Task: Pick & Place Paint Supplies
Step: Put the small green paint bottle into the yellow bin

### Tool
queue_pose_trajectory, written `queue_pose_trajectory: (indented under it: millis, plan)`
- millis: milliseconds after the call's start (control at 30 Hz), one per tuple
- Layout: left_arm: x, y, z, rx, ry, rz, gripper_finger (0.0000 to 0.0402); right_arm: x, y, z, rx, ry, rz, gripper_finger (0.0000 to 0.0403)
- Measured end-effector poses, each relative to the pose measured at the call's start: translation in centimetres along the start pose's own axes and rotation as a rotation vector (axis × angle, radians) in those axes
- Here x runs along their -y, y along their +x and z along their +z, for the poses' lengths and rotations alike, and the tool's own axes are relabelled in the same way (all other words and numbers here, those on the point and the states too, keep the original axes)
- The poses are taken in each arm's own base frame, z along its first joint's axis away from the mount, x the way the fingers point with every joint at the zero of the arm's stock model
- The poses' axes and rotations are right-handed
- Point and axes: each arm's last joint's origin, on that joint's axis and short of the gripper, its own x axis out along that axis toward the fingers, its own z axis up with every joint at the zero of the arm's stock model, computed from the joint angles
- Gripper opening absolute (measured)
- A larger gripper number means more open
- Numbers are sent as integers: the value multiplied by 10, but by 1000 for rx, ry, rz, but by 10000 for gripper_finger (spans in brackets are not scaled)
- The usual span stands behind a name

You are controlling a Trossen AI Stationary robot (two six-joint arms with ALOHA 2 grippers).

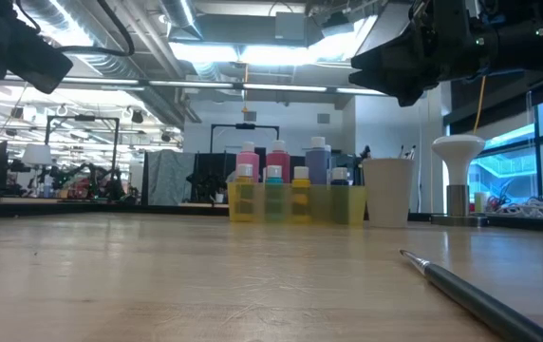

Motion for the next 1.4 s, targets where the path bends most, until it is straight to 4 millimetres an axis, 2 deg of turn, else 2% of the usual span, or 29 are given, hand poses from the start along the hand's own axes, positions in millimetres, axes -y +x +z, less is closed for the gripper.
queue_pose_trajectory:
  millis: [400,900,1200,1400]
  plan:
    - [0,0,0,-1,0,-1,143,0,0,0,0,-2,0,227]
    - [0,-1,0,-8,77,-4,137,0,0,0,1,-2,-1,227]
    - [14,-24,2,55,133,-76,116,1,0,0,3,3,-25,227]
    - [14,-26,2,59,138,-68,115,1,0,0,4,6,-27,227]
